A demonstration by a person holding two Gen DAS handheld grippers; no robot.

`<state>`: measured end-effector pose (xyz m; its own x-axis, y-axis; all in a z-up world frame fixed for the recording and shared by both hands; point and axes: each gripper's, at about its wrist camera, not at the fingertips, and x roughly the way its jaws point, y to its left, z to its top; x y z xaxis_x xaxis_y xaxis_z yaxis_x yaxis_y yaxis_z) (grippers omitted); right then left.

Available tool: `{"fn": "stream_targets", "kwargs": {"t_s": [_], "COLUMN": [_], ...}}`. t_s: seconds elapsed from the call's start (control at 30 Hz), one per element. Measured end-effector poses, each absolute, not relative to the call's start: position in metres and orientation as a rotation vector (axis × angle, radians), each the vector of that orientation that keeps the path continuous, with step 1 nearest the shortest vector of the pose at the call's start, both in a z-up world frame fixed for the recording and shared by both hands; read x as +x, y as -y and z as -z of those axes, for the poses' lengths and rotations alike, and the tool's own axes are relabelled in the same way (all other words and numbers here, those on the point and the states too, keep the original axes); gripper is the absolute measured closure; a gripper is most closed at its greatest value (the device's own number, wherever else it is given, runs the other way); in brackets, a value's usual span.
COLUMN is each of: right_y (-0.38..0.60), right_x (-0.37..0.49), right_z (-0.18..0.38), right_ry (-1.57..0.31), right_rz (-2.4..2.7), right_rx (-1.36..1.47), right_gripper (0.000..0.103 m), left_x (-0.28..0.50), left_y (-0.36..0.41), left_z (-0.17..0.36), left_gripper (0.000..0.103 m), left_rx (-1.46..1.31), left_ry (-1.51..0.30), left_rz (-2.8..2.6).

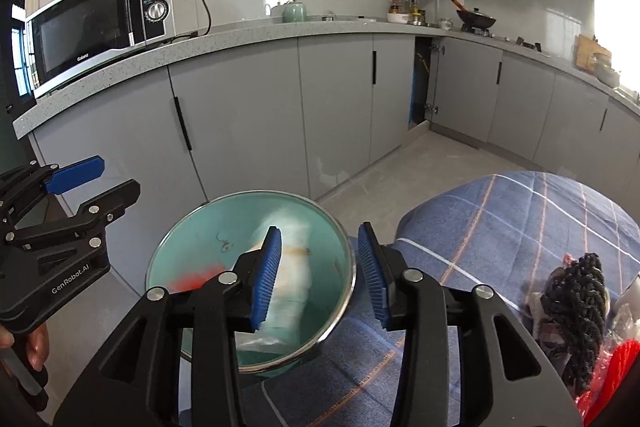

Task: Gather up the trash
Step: 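Carry both bags over the teal bin and open both grippers to drop them, then grasp the red-orange candy wrapper with the left gripper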

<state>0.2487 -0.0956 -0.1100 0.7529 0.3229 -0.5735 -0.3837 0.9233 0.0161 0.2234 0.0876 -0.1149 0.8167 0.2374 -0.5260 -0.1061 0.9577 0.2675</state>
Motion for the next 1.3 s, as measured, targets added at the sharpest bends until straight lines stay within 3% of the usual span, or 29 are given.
{"fn": "stream_targets", "kwargs": {"t_s": [0.17, 0.43, 0.57, 1.3], "right_y": [0.105, 0.138, 0.165, 0.358], "right_x": [0.242, 0.214, 0.193, 0.061], "right_z": [0.107, 0.090, 0.080, 0.102], "right_ry": [-0.608, -0.578, -0.553, -0.585], "right_rz": [-0.361, -0.275, -0.214, 0.241], "right_rx": [-0.086, -0.072, -0.068, -0.004], "right_gripper": [0.057, 0.050, 0.046, 0.034], "left_x": [0.222, 0.211, 0.201, 0.159], "left_y": [-0.091, -0.069, -0.043, 0.131], "left_z": [0.116, 0.115, 0.113, 0.139], "left_gripper": [0.044, 0.040, 0.031, 0.030], "left_rx": [0.222, 0.243, 0.266, 0.380], "left_ry": [-0.590, -0.580, -0.564, -0.566], "left_rz": [-0.200, -0.164, -0.127, 0.180]}}
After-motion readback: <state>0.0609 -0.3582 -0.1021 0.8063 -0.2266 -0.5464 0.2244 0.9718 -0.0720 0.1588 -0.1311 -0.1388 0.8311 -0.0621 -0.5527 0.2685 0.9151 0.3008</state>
